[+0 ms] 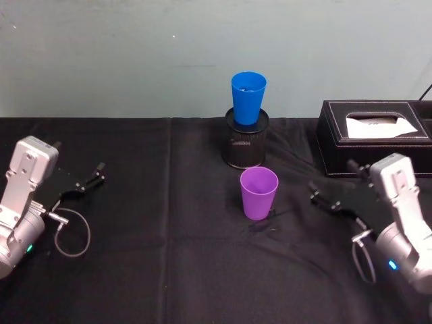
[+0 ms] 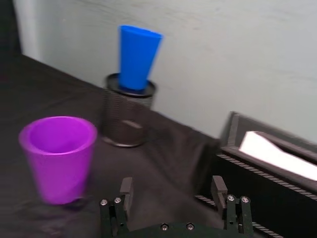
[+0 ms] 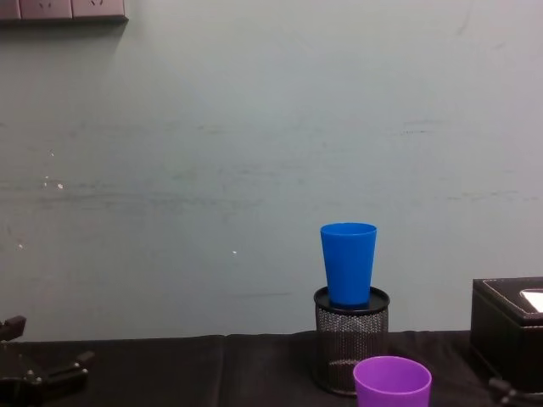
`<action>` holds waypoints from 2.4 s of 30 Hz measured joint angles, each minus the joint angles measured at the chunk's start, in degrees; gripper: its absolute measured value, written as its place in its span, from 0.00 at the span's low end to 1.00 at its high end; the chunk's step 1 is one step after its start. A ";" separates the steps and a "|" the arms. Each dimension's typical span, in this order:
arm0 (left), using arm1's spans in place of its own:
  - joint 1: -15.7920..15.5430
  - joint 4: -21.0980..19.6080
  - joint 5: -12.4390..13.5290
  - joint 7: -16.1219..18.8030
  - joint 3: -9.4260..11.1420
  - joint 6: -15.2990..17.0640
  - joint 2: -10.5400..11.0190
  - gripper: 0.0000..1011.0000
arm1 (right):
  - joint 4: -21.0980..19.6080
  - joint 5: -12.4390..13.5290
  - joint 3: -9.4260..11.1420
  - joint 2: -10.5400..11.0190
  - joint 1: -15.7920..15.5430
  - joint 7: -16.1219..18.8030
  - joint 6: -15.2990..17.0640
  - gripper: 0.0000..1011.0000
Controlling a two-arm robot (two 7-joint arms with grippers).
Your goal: Pick up one cup with a gripper and tap it against the other cup.
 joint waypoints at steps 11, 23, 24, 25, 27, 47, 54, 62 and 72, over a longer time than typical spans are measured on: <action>0.00 0.00 0.00 0.00 0.00 0.00 0.00 0.99 | -3.34 0.91 -1.88 -2.89 -3.61 3.83 0.83 0.99; 0.00 0.00 0.00 0.00 0.00 0.00 0.00 0.99 | 3.99 1.45 -2.42 -10.87 0.66 6.13 -1.67 0.99; 0.00 0.00 0.00 0.00 0.00 0.00 0.00 0.99 | 5.33 1.38 -2.43 -11.89 1.35 6.28 -2.14 0.99; 0.00 0.00 0.00 0.00 0.00 0.00 0.00 0.99 | 5.93 1.34 -2.42 -12.32 1.71 6.41 -2.34 0.99; 0.00 0.00 0.00 0.00 0.00 0.00 0.00 0.99 | 7.53 1.03 -2.39 -13.50 2.55 6.62 -3.01 0.99; 0.00 0.00 0.00 0.00 0.00 0.00 0.00 0.99 | 7.16 -1.27 -0.46 -16.38 2.98 7.03 -2.90 0.73; 0.00 0.00 0.00 0.00 0.00 0.00 0.00 0.99 | -2.98 -0.23 2.35 -14.27 0.56 7.10 3.42 0.71; 0.00 0.00 0.00 0.00 0.00 0.00 0.00 0.99 | -9.24 1.22 5.00 -13.11 -0.98 8.24 9.60 0.71; 0.00 0.00 0.00 0.00 0.00 0.00 0.00 0.99 | -9.51 1.18 5.11 -13.05 -1.06 8.31 9.94 0.71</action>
